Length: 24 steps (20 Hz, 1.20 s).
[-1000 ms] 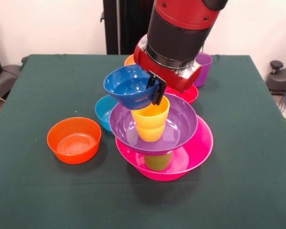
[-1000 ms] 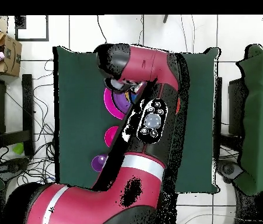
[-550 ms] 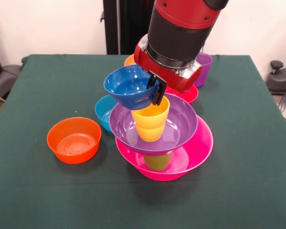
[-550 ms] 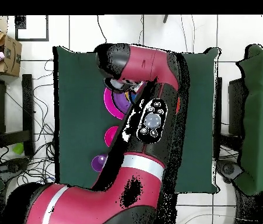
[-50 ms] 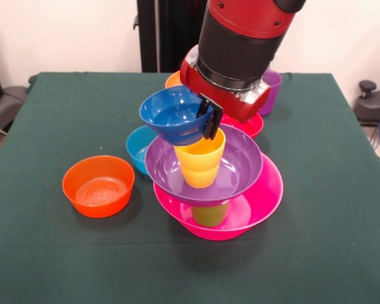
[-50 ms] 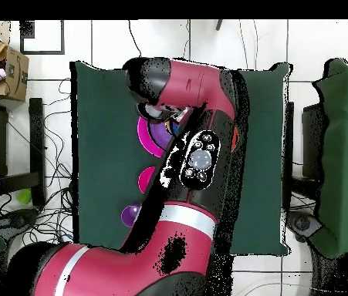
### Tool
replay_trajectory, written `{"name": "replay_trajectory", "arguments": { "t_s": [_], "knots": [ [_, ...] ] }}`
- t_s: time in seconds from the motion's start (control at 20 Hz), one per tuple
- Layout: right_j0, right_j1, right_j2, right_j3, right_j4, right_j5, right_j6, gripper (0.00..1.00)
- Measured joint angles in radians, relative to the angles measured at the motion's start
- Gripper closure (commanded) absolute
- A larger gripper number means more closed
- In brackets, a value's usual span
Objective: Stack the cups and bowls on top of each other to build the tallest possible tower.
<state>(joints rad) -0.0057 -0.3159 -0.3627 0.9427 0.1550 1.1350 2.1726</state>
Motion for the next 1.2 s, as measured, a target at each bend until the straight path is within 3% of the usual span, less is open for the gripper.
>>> {"name": "replay_trajectory", "arguments": {
  "t_s": [1.2],
  "knots": [
    [0.03,-0.005,0.0,0.0,0.0,0.0,0.0,1.0]
  ]
}}
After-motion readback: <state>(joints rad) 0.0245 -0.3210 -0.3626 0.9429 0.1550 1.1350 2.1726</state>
